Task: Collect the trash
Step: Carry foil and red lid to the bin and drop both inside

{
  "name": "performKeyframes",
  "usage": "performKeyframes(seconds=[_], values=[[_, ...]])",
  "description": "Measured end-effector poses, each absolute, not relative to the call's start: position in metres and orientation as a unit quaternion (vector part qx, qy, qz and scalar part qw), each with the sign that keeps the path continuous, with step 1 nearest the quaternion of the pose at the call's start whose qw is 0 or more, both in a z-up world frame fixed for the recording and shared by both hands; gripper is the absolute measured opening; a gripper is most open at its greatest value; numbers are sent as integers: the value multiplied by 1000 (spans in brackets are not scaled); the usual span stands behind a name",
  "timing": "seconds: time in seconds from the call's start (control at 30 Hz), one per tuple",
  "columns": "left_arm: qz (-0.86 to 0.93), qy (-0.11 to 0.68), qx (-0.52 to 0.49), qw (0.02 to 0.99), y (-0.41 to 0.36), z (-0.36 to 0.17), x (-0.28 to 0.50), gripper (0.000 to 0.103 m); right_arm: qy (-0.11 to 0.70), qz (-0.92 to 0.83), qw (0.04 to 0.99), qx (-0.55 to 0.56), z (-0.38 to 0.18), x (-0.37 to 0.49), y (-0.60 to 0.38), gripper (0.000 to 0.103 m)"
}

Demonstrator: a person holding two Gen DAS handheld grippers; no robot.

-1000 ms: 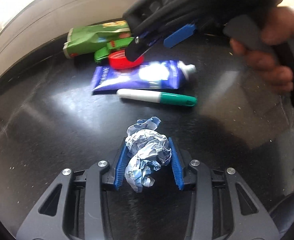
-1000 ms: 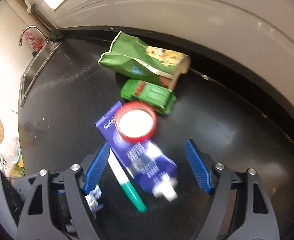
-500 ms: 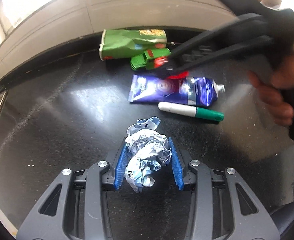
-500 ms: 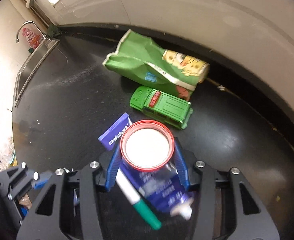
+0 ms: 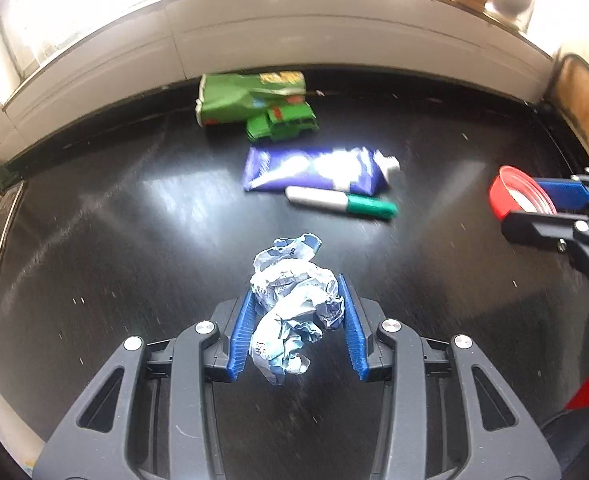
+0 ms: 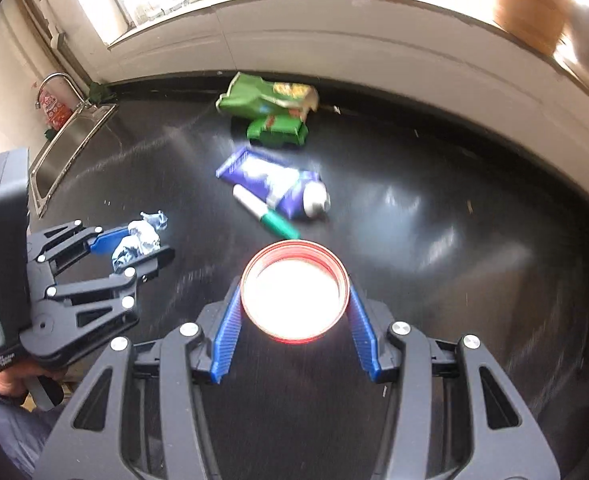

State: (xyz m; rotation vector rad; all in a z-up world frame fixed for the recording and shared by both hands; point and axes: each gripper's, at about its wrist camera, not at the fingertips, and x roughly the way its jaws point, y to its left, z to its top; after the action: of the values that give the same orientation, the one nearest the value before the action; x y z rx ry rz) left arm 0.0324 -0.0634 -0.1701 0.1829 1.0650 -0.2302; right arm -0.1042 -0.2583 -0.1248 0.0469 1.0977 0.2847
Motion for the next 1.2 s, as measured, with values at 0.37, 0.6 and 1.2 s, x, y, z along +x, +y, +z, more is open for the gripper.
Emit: performKeyframes(seconds=[0.37,0.6,1.2], values=[[-105,495,88,858,-47,-159,-1,39,512,133,848,22,-114,-128,-239,50],[-31,485,44,873,25,-148,-18,40,499,196,844,-17,-98,-113,-161,50],[298,490,-164,803,301,-178,-204,40,498,507,679,-185,-119,-180,205,50]])
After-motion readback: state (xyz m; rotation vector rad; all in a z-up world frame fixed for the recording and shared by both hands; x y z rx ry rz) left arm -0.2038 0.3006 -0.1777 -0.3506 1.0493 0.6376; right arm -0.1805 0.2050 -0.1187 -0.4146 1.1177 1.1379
